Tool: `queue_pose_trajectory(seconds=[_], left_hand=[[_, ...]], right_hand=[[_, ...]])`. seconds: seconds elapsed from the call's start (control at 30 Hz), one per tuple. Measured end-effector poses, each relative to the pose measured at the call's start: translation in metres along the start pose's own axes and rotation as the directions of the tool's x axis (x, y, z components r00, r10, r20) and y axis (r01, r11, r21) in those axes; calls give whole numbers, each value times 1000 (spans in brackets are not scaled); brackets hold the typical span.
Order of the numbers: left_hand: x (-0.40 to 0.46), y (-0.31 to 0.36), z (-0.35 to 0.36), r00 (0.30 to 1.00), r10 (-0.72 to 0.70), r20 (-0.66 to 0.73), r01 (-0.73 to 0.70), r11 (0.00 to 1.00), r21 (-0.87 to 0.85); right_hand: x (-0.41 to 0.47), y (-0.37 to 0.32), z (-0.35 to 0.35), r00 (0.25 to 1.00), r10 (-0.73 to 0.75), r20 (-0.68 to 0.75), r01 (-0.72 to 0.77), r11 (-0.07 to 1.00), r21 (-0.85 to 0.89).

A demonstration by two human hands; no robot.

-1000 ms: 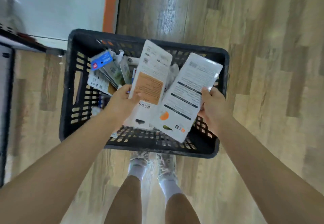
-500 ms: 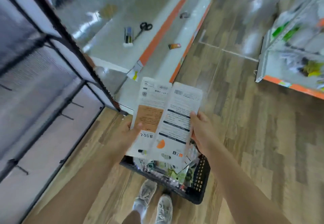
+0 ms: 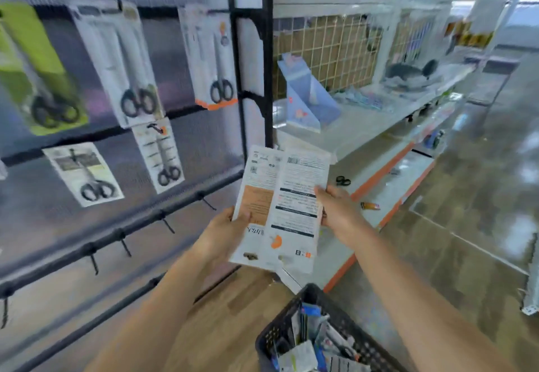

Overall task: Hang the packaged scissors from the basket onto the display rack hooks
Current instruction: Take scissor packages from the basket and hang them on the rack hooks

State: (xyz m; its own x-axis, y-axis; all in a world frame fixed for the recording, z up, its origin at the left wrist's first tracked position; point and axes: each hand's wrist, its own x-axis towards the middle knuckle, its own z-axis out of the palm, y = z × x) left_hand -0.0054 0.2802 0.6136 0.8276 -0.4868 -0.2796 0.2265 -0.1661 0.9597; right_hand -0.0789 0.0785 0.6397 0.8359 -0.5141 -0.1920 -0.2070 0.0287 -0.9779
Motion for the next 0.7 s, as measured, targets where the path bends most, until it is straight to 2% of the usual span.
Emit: queue_pose_trajectory(seconds=[0.2, 0.47, 0.57, 0.7], left_hand=[[-31, 11, -68, 999, 35, -18, -36, 994, -105], [-59, 12, -111, 990, 34, -140, -45, 996, -75], [-63, 19, -114, 959, 64, -274, -69, 998, -10], [-70, 32, -122, 867, 187, -463, -144, 982, 125]], right_hand=[[-13, -35, 59, 988, -45, 145, 47, 999, -10], [-20, -52, 125, 948, -96, 302, 112, 993, -34], [-14, -62, 141, 929, -122, 348, 164, 982, -94], [-5, -80, 152, 892, -113, 437, 168, 982, -89]])
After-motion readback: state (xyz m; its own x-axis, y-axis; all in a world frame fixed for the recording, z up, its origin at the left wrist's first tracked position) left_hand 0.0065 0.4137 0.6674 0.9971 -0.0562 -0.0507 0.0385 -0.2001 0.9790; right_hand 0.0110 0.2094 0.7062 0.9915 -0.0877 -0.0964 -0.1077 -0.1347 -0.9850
